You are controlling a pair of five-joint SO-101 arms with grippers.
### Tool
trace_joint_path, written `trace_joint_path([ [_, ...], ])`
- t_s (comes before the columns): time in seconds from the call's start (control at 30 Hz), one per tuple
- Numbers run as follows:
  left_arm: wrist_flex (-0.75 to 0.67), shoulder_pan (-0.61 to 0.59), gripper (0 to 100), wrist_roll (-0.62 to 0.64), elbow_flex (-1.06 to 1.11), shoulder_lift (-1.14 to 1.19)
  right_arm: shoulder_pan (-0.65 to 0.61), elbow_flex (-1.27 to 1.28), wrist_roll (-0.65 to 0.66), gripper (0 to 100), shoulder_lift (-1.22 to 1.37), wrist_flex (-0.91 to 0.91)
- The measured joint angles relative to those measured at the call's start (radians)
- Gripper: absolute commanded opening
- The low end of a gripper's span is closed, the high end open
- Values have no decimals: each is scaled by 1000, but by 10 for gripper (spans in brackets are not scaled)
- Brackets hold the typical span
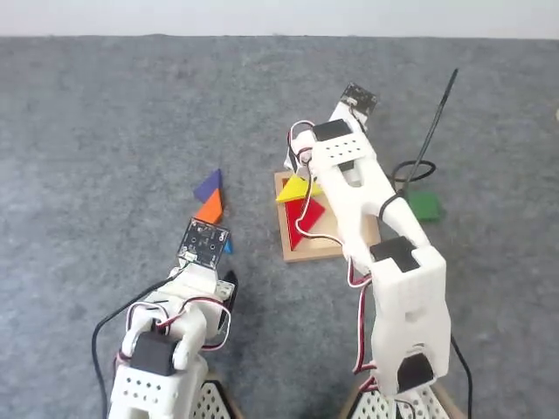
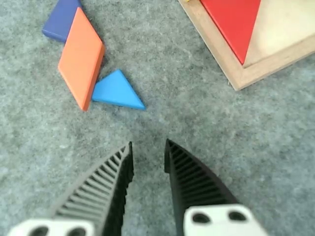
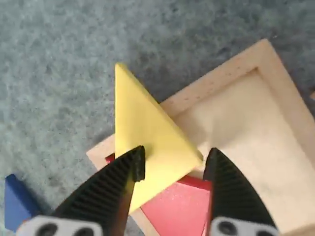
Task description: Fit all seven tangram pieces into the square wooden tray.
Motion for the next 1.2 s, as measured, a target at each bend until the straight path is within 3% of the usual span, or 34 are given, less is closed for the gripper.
trace_joint_path([
  [0.33,0,0,100,0,0,0,9,-2,-49,184,0,71],
  [0.63,0,0,100,0,0,0,103,-3,-49,184,-5,133],
  [0.97,0,0,100,0,0,0,48,-2,52,184,-12,121],
  [1.2,0,0,100,0,0,0,28,-2,2,183,-12,112],
])
